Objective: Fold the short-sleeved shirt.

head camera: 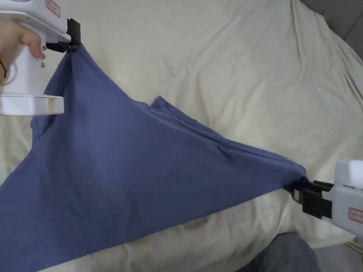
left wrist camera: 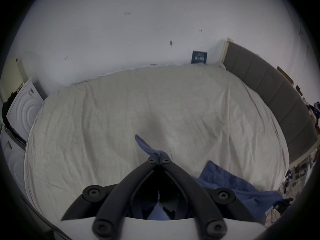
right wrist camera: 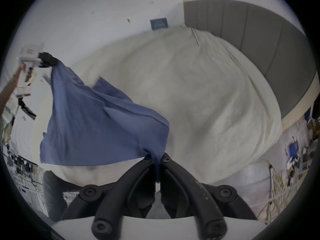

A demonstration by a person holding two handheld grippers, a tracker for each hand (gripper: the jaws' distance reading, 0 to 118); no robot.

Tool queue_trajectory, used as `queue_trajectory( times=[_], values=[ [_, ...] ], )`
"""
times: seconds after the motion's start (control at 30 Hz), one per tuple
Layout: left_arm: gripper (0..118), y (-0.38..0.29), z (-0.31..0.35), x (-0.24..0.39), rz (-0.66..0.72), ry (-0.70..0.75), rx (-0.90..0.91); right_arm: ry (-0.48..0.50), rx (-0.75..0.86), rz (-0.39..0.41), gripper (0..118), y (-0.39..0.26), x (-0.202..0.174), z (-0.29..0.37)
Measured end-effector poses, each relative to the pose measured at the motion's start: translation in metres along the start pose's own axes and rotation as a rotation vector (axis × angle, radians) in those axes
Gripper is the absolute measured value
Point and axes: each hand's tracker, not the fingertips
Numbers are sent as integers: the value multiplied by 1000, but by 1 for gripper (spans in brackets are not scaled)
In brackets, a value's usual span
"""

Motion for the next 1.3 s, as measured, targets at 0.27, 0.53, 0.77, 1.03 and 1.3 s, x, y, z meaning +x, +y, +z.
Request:
queue_trajectory(
  times=[0.27,0.53,0.77,1.03,1.3],
  values=[
    [0,27,121,-58,115,70,274,129,258,135,7,94,-33,116],
    [0,41,301,-131,192,172,618,154,526,257,7,186,-56,232],
    [0,48,395,-146,199,319,791,152,624,326,7,252,-97,304],
    [0,87,421,-150,215,505,829,82,629,329,7,321,-148,316],
    [0,156,404,-153,244,663,870,-37,665,297,7,407,-205,282]
  ],
)
